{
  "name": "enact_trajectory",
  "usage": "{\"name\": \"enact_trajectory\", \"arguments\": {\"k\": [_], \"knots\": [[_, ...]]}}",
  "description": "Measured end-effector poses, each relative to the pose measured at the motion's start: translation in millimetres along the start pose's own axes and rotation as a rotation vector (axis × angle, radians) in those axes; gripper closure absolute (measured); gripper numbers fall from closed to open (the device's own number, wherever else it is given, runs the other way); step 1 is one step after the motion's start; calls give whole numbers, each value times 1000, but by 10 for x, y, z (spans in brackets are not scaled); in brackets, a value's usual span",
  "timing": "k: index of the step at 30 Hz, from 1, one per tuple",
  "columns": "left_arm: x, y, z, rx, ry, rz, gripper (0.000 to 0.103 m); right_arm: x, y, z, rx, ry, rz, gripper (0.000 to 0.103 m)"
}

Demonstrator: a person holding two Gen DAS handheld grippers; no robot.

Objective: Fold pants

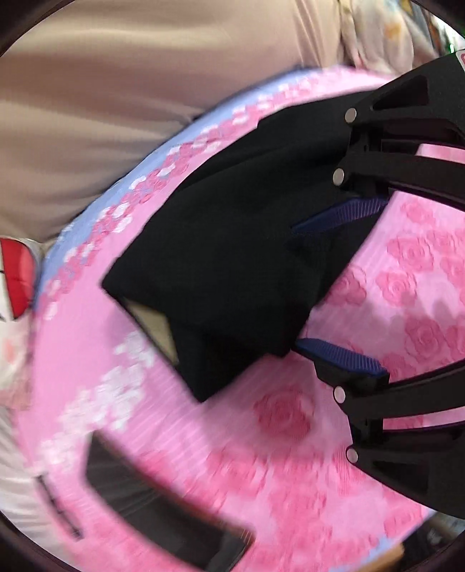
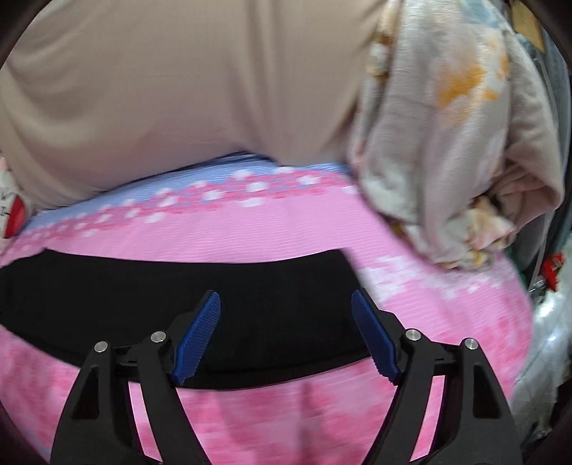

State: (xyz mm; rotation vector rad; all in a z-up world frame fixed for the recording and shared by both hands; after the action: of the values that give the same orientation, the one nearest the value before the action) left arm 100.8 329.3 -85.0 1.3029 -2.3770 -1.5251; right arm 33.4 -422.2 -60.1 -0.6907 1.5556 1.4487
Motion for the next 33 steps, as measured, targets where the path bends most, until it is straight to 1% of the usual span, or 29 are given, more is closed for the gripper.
{"name": "enact_trajectory", "arguments": {"k": [1,3,4,6,8,10,14,16,18,19,20,23,24,25,26,27,28,29,30,31,32,33], "knots": [[-11,-70,12,24,16,28,44,29,9,107,-18,1,5,29],[-53,-109,-8,36,5,23,46,96,0,413,-48,22,21,29],[-69,-120,-27,39,1,36,46,123,-8,544,-60,34,30,29],[-109,-113,-15,57,8,52,50,172,-52,808,-97,57,51,29],[-140,-75,18,87,21,80,50,207,-76,1073,-126,88,66,29],[-156,12,60,115,28,90,50,220,-94,1313,-153,123,73,29],[-204,88,53,137,14,85,50,235,-140,1635,-200,145,89,28],[-215,67,-2,150,-17,86,51,241,-186,1721,-214,150,95,28],[-237,19,-7,167,-23,85,99,255,-222,1814,-227,152,103,28],[-258,-27,-29,183,-37,95,98,263,-232,1843,-229,150,106,28],[-272,-27,-17,184,-43,89,98,275,-240,1877,-234,149,110,28],[-403,36,-58,166,-109,62,98,291,-250,1953,-234,157,117,28],[-477,139,-47,149,-127,35,98,289,-235,1955,-235,158,117,28],[-577,296,-24,110,-155,-19,98,276,-204,1943,-230,157,109,28],[-652,393,28,88,-168,-41,98,269,-178,1928,-227,156,102,28],[-715,402,131,89,-164,3,96,267,-159,1905,-222,156,96,27],[-729,314,211,69,-170,42,93,272,-150,1881,-212,154,91,21],[-703,222,274,28,-179,71,90,293,-159,1820,-191,147,86,19],[-617,42,382,-61,-176,118,90,314,-181,1766,-181,135,91,19],[-545,-29,418,-97,-167,136,88,333,-204,1700,-171,117,102,19],[-468,-35,421,-126,-169,122,87,351,-213,1600,-155,88,112,19],[-418,63,365,-179,-183,53,87,361,-200,1514,-146,67,115,19]]}}
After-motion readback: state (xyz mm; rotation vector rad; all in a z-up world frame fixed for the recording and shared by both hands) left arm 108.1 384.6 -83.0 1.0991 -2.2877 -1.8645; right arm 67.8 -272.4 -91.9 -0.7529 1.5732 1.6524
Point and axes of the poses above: each gripper's, at about its wrist camera, not at the fingertips, and y roughly against the way its jaws point, z to its left, x to its underside, the point moved 2 cm from there along -y, roughly the way its jaws point, and after that the axes turned 5 degrees about -z, right-handed, at the moved point
